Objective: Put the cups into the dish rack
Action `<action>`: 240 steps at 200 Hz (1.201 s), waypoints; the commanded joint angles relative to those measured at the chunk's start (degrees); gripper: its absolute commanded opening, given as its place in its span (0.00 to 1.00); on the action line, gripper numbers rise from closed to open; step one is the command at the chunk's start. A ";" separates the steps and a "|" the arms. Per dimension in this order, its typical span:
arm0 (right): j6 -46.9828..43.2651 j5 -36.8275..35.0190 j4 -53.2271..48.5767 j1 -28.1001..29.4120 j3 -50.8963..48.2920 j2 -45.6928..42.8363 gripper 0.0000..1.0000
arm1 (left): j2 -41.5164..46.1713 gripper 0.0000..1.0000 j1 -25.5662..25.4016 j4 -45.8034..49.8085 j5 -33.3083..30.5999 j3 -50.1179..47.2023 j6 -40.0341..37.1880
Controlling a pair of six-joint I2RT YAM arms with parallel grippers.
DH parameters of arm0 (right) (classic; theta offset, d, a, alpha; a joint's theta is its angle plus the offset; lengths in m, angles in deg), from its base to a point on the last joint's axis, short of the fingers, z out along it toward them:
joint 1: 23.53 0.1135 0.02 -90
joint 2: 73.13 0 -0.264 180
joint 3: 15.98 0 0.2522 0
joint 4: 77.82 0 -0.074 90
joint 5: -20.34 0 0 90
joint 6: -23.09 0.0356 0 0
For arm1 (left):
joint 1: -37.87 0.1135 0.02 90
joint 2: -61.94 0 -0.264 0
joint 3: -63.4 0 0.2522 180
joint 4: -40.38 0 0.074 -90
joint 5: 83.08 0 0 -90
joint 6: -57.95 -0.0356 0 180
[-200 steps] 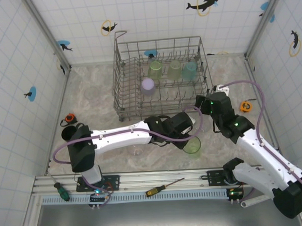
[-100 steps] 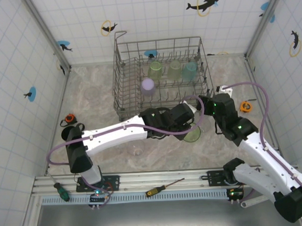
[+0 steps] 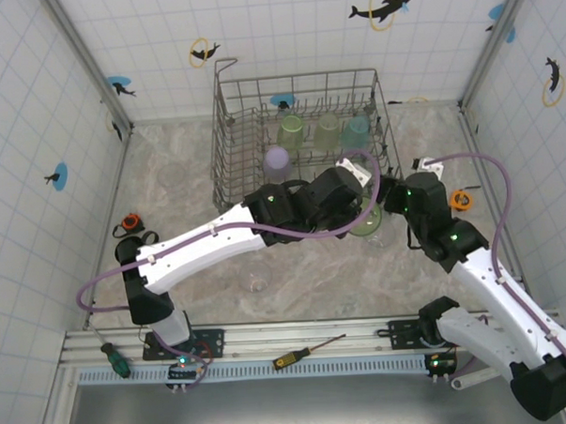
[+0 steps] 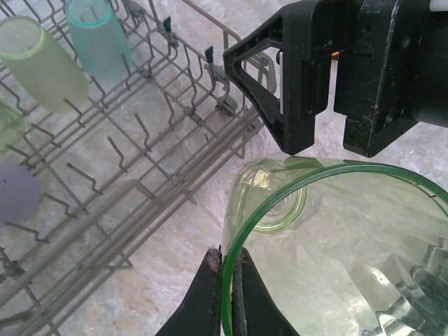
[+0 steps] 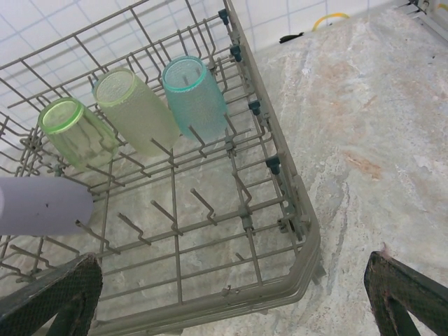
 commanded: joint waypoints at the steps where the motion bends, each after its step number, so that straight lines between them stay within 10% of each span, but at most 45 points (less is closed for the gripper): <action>1: -0.05 1.81 0.33 -0.84 2.24 -0.62 1.00 | 1.38 0.00 1.32 -0.57 -2.65 2.62 -2.49; 148: 2.04 20.41 9.52 -10.27 9.07 10.61 1.00 | 4.04 0.00 19.13 -9.39 1.67 4.14 -5.43; 240: 9.23 38.07 23.18 -16.44 8.46 21.52 1.00 | -1.93 0.00 41.26 -18.70 30.86 0.78 5.34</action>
